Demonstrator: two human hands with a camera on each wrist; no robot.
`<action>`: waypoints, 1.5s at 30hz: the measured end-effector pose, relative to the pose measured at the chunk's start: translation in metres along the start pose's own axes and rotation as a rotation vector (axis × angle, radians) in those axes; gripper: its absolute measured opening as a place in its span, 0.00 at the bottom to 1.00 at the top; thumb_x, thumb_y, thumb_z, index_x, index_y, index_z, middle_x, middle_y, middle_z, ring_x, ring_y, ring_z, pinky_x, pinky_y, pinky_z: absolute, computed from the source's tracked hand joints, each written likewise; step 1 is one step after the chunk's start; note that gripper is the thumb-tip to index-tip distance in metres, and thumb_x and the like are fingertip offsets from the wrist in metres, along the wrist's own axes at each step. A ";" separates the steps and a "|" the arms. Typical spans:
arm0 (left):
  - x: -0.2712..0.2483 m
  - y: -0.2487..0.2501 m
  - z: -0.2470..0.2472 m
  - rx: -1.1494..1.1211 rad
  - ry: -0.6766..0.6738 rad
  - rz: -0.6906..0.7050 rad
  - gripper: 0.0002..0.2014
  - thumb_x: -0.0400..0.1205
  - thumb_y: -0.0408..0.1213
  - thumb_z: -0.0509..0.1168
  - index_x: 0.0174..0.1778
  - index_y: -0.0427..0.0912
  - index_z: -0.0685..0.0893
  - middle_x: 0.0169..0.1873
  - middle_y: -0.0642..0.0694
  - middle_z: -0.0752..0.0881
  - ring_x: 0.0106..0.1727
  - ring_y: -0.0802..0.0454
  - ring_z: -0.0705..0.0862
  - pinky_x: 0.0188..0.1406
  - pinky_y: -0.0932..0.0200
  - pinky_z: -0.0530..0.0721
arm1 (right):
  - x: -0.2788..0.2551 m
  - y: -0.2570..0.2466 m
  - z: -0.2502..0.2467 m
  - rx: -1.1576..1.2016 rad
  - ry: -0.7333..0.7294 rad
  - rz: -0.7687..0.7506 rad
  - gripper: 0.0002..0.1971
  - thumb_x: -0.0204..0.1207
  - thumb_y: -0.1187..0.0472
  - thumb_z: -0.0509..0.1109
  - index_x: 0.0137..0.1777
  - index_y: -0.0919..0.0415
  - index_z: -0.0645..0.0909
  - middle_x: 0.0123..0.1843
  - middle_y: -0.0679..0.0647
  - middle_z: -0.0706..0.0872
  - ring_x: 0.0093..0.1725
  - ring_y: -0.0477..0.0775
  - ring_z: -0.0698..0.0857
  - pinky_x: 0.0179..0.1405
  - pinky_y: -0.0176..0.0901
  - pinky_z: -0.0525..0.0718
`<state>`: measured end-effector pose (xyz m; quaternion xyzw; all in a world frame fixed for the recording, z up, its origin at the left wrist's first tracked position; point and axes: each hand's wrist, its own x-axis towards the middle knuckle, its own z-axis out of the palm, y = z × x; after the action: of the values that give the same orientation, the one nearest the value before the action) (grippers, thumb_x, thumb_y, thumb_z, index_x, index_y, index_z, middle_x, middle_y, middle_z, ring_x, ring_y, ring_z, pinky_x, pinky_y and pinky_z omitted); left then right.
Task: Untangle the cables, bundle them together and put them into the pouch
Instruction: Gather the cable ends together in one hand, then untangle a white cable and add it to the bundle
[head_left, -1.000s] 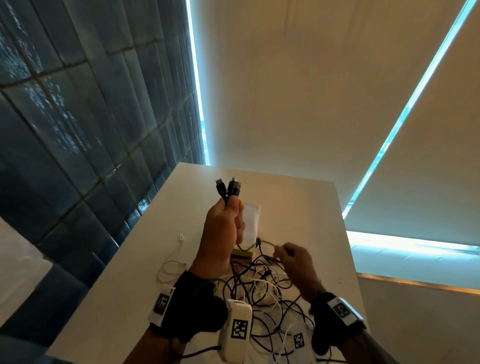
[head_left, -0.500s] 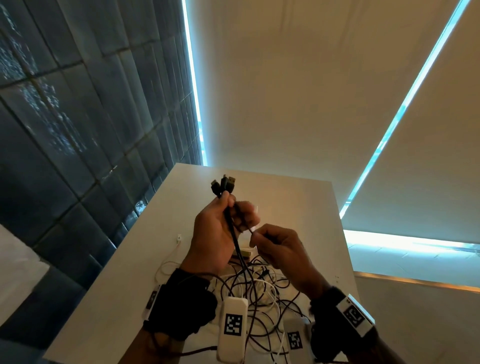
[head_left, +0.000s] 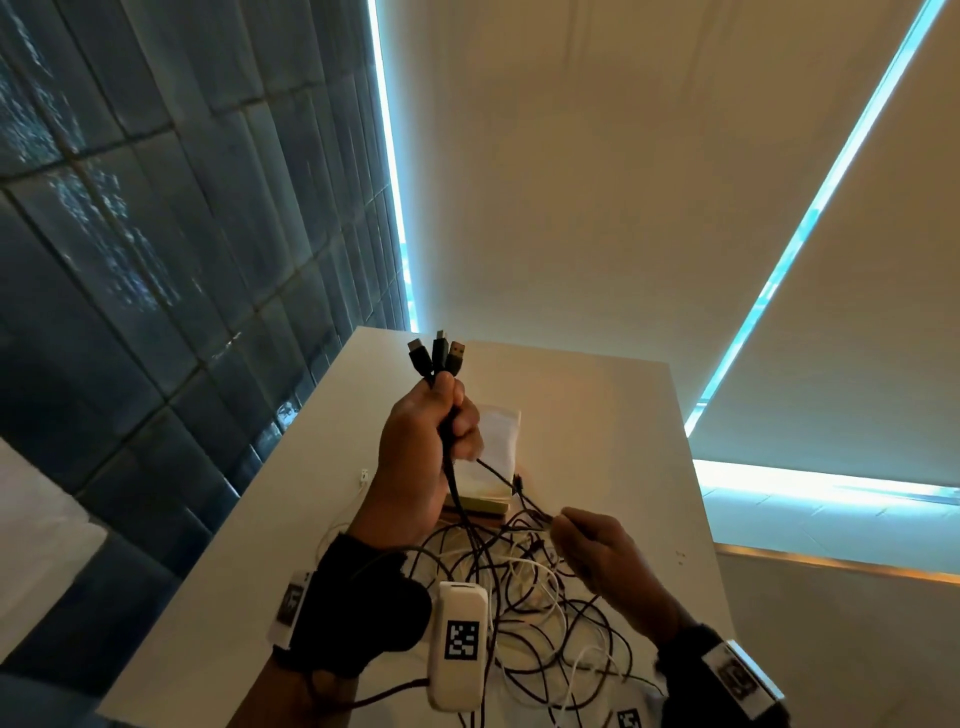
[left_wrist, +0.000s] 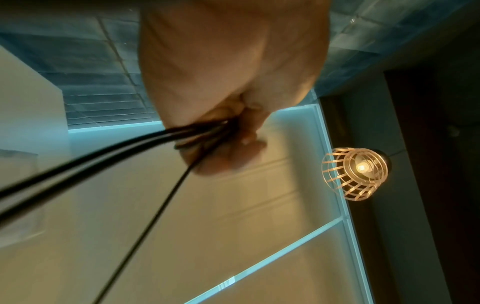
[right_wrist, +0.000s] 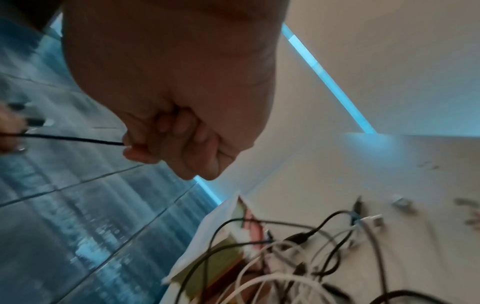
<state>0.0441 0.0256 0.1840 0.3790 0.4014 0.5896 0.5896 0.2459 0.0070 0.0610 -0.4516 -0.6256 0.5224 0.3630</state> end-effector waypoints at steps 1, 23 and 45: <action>0.000 0.000 -0.001 0.043 -0.031 -0.041 0.14 0.89 0.38 0.49 0.40 0.40 0.74 0.26 0.44 0.83 0.26 0.47 0.81 0.31 0.54 0.78 | -0.005 0.005 -0.008 -0.035 0.056 -0.012 0.16 0.83 0.56 0.61 0.32 0.58 0.76 0.24 0.44 0.71 0.24 0.41 0.67 0.22 0.30 0.67; 0.002 0.009 0.060 -0.226 -0.259 0.096 0.14 0.87 0.41 0.50 0.38 0.43 0.75 0.24 0.49 0.76 0.21 0.55 0.72 0.21 0.62 0.68 | -0.021 -0.087 -0.008 0.290 -0.043 -0.089 0.14 0.82 0.56 0.61 0.47 0.68 0.79 0.31 0.65 0.74 0.25 0.56 0.74 0.24 0.39 0.79; -0.008 -0.064 0.034 -0.208 -0.054 -0.270 0.17 0.87 0.44 0.51 0.32 0.45 0.67 0.21 0.53 0.60 0.17 0.59 0.55 0.19 0.63 0.49 | -0.109 0.087 -0.092 -0.200 -0.249 0.852 0.22 0.69 0.38 0.76 0.45 0.58 0.82 0.34 0.49 0.81 0.33 0.46 0.82 0.35 0.30 0.78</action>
<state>0.0999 0.0174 0.1389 0.2745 0.3695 0.5328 0.7101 0.3834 -0.0613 -0.0050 -0.6354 -0.4701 0.6126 -0.0076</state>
